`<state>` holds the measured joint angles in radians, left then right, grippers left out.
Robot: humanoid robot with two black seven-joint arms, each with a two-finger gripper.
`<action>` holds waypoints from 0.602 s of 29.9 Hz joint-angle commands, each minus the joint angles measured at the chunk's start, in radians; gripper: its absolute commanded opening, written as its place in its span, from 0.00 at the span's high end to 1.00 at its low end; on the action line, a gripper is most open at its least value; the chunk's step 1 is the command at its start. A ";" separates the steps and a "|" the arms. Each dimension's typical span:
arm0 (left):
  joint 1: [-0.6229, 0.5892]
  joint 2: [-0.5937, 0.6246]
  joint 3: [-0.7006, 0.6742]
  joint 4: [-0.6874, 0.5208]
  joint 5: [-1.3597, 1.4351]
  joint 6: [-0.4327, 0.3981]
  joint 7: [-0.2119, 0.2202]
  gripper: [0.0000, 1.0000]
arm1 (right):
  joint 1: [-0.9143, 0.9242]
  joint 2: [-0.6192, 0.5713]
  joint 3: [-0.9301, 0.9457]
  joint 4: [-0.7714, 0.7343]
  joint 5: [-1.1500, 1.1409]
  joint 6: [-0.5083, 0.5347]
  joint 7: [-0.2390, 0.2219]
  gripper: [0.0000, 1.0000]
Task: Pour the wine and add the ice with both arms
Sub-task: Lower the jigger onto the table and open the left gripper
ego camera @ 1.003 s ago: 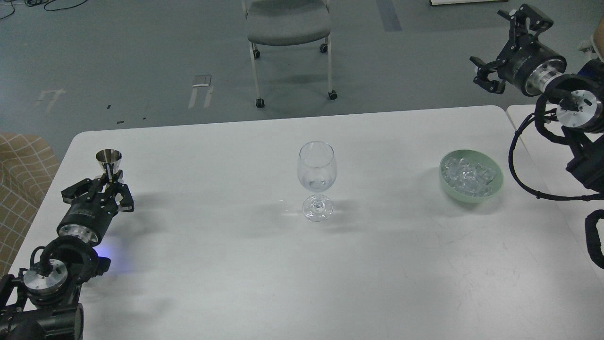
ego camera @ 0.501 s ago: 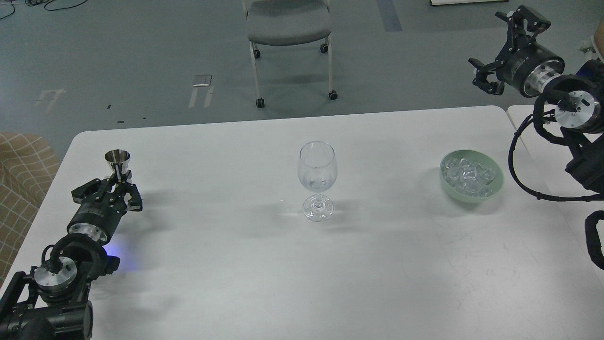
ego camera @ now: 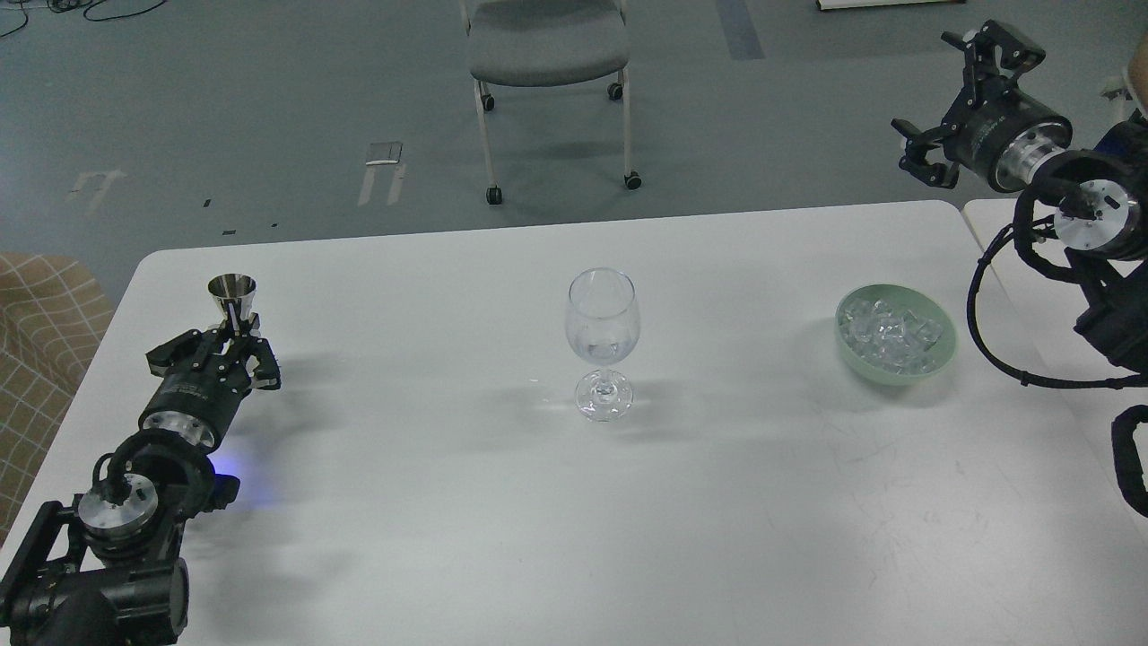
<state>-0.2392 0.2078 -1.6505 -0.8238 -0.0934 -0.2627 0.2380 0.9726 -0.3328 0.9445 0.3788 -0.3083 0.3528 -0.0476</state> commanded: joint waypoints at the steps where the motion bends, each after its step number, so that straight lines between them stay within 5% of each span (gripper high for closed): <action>1: 0.000 -0.008 0.000 0.000 0.000 0.000 0.000 1.00 | 0.002 0.000 0.000 0.000 0.000 0.000 0.000 0.00; 18: 0.004 -0.019 0.001 0.003 0.003 -0.007 -0.008 0.89 | 0.002 0.000 0.000 0.002 0.000 0.000 0.000 0.00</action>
<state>-0.2349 0.1887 -1.6491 -0.8206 -0.0913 -0.2696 0.2317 0.9747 -0.3329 0.9449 0.3789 -0.3083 0.3528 -0.0474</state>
